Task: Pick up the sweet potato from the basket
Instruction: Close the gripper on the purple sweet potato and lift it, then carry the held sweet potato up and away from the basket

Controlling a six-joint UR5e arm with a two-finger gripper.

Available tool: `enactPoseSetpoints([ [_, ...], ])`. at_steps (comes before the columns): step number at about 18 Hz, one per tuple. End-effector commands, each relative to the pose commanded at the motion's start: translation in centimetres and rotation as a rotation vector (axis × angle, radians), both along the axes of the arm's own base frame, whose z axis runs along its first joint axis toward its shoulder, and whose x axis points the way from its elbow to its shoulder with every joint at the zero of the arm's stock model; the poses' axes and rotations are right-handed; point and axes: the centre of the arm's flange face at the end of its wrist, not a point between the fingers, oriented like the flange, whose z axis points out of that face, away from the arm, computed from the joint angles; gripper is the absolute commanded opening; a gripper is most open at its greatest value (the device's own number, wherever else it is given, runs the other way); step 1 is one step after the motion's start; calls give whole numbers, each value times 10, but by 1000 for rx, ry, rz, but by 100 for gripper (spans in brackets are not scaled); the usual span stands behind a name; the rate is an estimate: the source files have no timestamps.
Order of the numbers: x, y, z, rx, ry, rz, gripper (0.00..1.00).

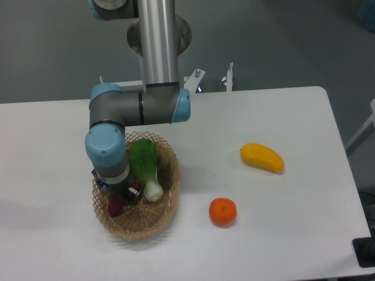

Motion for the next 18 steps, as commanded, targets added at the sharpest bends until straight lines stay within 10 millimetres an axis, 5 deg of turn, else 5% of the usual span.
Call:
enactPoseSetpoints([
  [5,-2,0,22,32,13,55,11],
  [8,-12,-4,39,57,26,70,11],
  [13,-62,-25,72,94,57,150,11],
  [18,-131,-67,107,135,99,239,12],
])
